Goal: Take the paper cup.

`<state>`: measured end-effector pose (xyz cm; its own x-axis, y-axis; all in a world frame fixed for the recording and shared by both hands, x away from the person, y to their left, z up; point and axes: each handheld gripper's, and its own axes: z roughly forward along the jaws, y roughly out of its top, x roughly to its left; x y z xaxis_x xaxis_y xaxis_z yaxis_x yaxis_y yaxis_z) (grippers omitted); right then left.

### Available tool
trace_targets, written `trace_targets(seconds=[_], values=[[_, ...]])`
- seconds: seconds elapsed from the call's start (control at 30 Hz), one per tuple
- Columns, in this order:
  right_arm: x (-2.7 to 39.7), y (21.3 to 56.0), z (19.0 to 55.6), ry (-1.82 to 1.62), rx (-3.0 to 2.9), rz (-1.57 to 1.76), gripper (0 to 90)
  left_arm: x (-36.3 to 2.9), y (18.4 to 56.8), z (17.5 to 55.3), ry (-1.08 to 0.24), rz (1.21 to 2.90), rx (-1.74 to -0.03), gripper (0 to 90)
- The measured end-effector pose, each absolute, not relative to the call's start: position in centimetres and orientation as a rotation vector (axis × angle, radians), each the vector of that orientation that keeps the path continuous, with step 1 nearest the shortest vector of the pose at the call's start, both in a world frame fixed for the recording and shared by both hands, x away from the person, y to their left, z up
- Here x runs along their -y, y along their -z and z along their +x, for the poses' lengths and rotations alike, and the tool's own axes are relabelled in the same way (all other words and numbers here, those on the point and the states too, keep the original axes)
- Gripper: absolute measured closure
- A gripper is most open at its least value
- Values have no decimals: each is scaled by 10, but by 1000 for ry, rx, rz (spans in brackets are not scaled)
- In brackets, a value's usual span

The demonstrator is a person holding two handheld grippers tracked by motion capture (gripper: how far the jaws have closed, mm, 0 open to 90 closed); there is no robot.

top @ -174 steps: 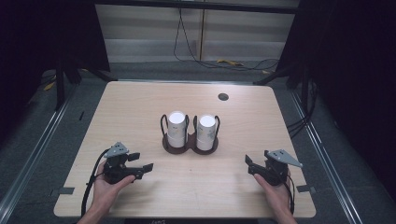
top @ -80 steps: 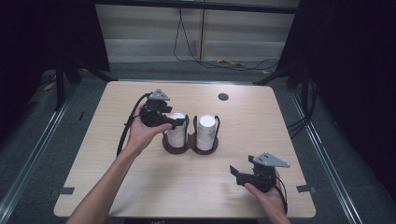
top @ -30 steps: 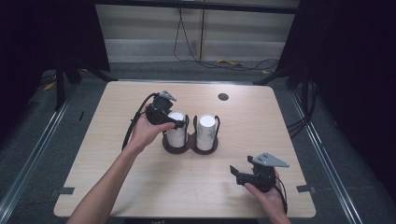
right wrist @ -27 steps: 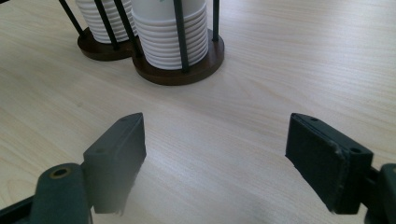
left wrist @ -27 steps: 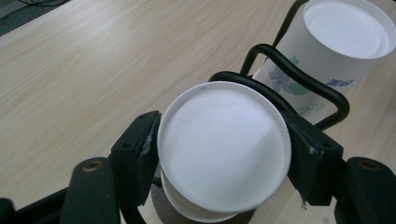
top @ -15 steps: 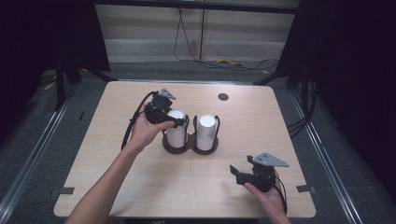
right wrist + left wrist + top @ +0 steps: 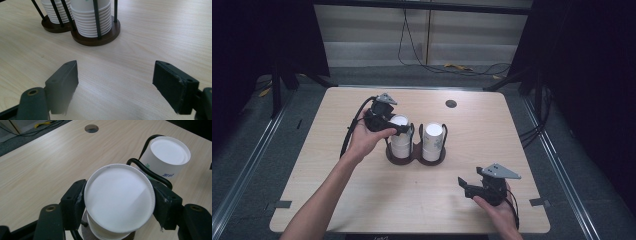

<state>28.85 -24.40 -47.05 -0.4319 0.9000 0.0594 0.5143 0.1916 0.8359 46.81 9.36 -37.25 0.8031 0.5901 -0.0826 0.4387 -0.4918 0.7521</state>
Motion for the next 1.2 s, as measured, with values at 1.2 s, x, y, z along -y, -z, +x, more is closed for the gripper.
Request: trace_targets(seconds=[1.2], values=[[244,471,289,-1154,-2014,1333,199,-126,346,457,-205,1966,-715,358]])
